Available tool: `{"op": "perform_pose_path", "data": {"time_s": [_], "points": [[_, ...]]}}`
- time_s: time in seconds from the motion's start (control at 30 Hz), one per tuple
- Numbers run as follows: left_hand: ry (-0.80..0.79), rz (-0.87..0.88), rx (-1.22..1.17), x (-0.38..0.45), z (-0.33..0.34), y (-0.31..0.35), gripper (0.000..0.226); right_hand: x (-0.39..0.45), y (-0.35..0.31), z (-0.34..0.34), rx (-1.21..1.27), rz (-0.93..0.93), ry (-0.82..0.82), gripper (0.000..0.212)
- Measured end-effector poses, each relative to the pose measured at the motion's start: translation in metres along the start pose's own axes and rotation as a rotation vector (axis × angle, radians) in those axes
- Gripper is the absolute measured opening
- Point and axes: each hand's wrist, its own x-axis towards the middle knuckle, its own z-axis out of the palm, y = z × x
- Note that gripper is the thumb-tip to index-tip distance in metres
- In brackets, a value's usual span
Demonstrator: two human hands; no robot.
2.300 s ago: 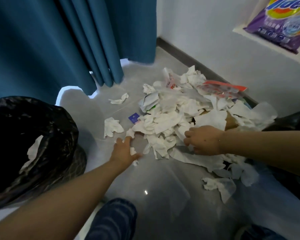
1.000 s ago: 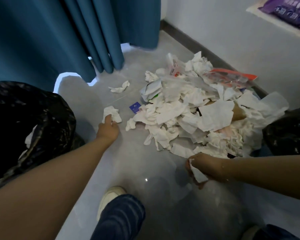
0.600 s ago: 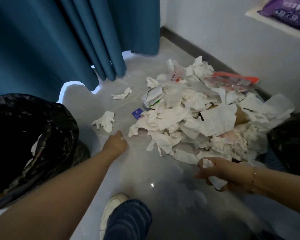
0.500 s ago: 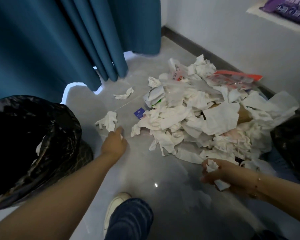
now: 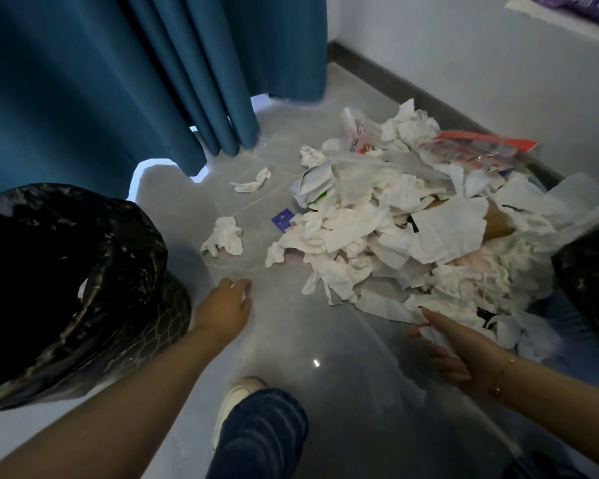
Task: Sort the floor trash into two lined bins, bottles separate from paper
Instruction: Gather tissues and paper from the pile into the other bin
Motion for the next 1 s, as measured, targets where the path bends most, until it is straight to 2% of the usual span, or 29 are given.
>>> {"op": "perform_pose_path", "data": {"time_s": [0.1,0.2,0.33,0.47,0.57,0.7,0.77,0.87,0.93,1.0], "points": [[0.082,-0.022,-0.175,0.002,-0.015,0.003,0.049,-0.002,0.002,-0.002,-0.008,-0.022,-0.01,0.047],[-0.014,-0.066,-0.131,0.046,-0.026,-0.01,0.066,-0.004,0.003,-0.003,0.001,-0.038,-0.013,0.048],[-0.178,-0.113,0.004,0.077,-0.02,-0.017,0.047,-0.006,0.003,0.001,-0.014,-0.037,-0.031,0.047],[-0.146,0.028,0.106,0.038,-0.009,0.006,0.039,-0.004,0.001,0.005,-0.066,-0.058,0.017,0.04],[-0.097,0.17,0.129,-0.014,-0.002,0.026,0.036,-0.006,0.0,0.007,-0.242,-0.117,0.166,0.024],[0.083,0.216,-0.032,-0.04,-0.008,0.051,0.032,-0.013,0.004,-0.002,-0.575,-0.421,0.412,0.022],[0.15,0.247,-0.078,-0.029,-0.01,0.06,0.039,-0.018,0.014,-0.009,-0.698,-0.563,0.48,0.018],[0.085,0.246,0.058,-0.007,0.001,0.066,0.062,-0.019,0.034,-0.026,-0.694,-0.617,0.543,0.008],[0.023,0.192,0.148,0.005,0.01,0.062,0.065,-0.014,0.045,-0.042,-0.701,-0.611,0.613,0.03],[0.025,0.129,0.081,0.009,0.013,0.054,0.053,-0.011,0.05,-0.053,-0.706,-0.627,0.676,0.054]]}}
